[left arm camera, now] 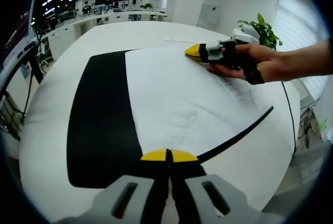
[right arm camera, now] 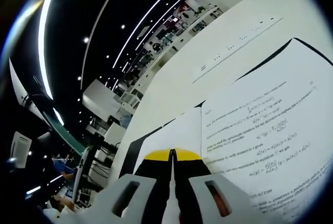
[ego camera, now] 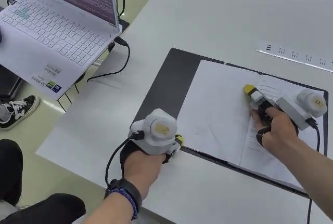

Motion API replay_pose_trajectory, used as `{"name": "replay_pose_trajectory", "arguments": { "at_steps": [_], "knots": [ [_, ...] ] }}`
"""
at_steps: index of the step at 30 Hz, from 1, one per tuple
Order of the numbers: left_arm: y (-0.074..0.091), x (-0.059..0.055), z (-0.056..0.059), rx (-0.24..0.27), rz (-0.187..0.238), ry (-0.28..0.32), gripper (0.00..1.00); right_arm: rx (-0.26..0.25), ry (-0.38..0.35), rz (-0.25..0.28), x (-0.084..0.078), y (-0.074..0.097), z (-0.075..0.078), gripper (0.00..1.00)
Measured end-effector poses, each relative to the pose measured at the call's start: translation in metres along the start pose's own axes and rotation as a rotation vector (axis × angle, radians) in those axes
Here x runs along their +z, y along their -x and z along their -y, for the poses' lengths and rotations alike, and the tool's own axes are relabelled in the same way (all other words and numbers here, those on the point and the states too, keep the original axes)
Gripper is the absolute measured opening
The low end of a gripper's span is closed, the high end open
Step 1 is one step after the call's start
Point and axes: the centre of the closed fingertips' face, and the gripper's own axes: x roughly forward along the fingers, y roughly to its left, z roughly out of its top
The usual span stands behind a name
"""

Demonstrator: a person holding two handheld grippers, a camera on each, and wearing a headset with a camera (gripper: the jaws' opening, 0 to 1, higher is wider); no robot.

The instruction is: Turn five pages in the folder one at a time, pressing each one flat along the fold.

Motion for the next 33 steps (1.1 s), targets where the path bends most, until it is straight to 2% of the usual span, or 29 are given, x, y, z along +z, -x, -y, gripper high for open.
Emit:
{"name": "replay_pose_trajectory", "arguments": {
  "at_steps": [2, 5, 13, 15, 16, 19, 22, 27, 31, 33],
  "knots": [
    [0.000, 0.000, 0.000, -0.002, 0.002, 0.002, 0.00, -0.015, -0.035, 0.024, 0.008, -0.006, 0.008, 0.00],
    [0.000, 0.000, 0.000, -0.005, 0.004, 0.004, 0.00, -0.017, -0.052, 0.037, 0.016, -0.018, 0.022, 0.00],
    [0.000, 0.000, 0.000, -0.012, 0.006, -0.004, 0.00, -0.029, -0.072, 0.054, 0.029, -0.036, 0.040, 0.00],
    [0.000, 0.000, -0.001, -0.011, 0.005, -0.003, 0.00, -0.032, -0.052, 0.052, 0.028, -0.038, 0.042, 0.00],
    [0.000, 0.000, 0.000, -0.009, 0.004, 0.001, 0.00, -0.029, -0.032, 0.043, 0.027, -0.038, 0.044, 0.00],
    [0.000, 0.000, 0.000, -0.006, 0.000, 0.001, 0.00, -0.020, -0.047, 0.044, 0.024, -0.035, 0.046, 0.00],
    [0.000, 0.000, 0.000, -0.006, -0.003, -0.001, 0.00, -0.006, 0.006, 0.016, 0.017, -0.030, 0.044, 0.00],
    [0.000, 0.000, 0.000, -0.007, 0.005, 0.013, 0.00, 0.015, 0.006, 0.019, 0.007, -0.017, 0.043, 0.00],
    [0.001, 0.000, 0.000, -0.014, 0.018, 0.016, 0.00, 0.019, 0.005, 0.024, 0.006, -0.012, 0.047, 0.00],
    [0.001, 0.000, 0.000, -0.015, 0.020, 0.015, 0.00, 0.022, 0.014, 0.023, 0.001, -0.004, 0.040, 0.00]
  ]
}}
